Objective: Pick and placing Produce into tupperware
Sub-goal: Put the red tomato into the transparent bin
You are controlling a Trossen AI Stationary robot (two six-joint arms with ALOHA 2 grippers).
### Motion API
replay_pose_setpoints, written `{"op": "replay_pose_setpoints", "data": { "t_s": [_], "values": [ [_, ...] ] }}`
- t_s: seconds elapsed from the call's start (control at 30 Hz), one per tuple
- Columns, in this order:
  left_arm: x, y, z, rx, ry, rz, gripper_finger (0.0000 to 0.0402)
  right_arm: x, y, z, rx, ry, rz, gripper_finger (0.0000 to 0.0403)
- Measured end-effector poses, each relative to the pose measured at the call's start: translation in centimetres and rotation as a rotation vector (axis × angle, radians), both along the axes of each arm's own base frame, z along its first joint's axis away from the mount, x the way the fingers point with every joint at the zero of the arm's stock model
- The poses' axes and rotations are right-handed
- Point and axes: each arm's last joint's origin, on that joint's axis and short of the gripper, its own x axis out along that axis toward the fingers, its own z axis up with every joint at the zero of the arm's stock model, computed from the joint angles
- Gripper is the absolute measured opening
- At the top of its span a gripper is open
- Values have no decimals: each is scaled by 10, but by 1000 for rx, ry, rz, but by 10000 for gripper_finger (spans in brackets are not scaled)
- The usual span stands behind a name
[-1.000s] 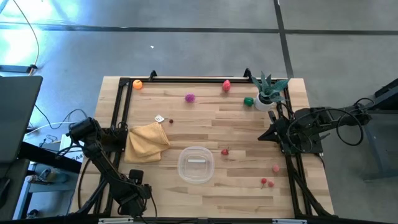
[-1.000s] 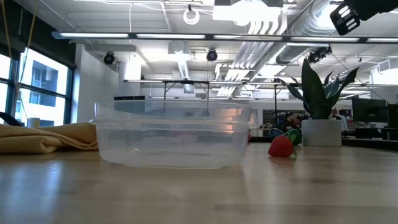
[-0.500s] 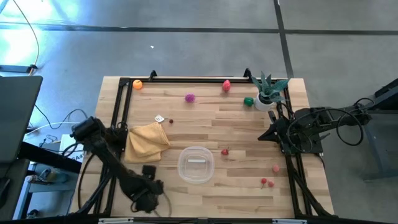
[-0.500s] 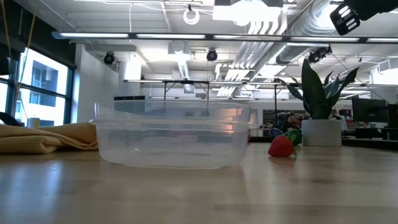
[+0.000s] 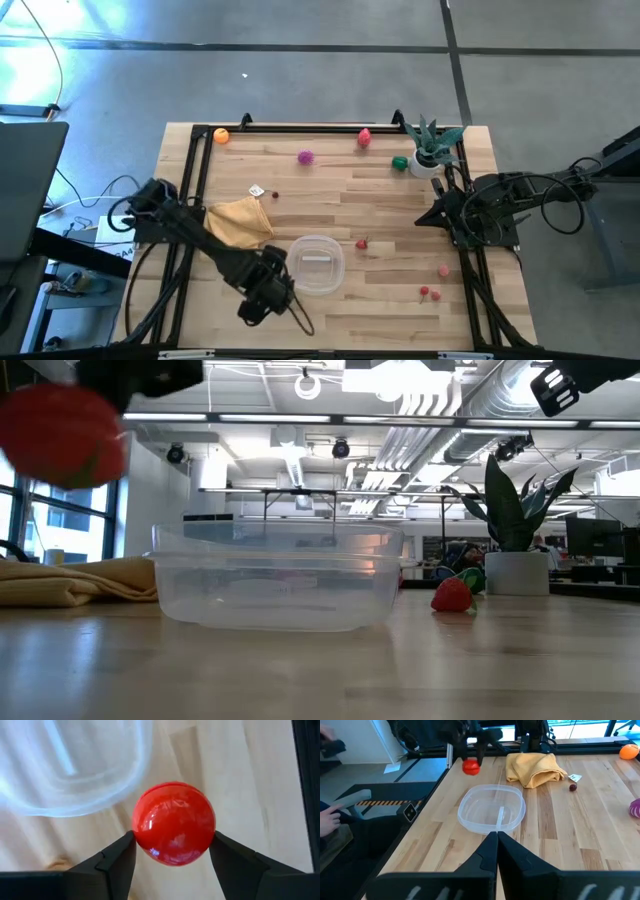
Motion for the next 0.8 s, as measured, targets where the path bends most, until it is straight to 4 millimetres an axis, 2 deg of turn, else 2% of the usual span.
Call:
{"op": "replay_pose_setpoints", "data": {
  "t_s": [0.23, 0.4, 0.5, 0.63, 0.8],
  "values": [
    [24, 35, 42, 101, -123, -40, 221, 0, 0, 0, 2, 1, -1, 0],
    [42, 67, 47, 97, -187, -39, 204, 0, 0, 0, 1, 1, -1, 0],
    [54, 80, 35, 88, -171, -49, 196, 0, 0, 0, 1, 1, 0, 0],
    [66, 88, 11, 70, -89, -73, 192, 0, 0, 0, 0, 0, 0, 0],
    [79, 86, -21, 44, -9, -112, 191, 0, 0, 0, 0, 3, 0, 0]
  ]
}}
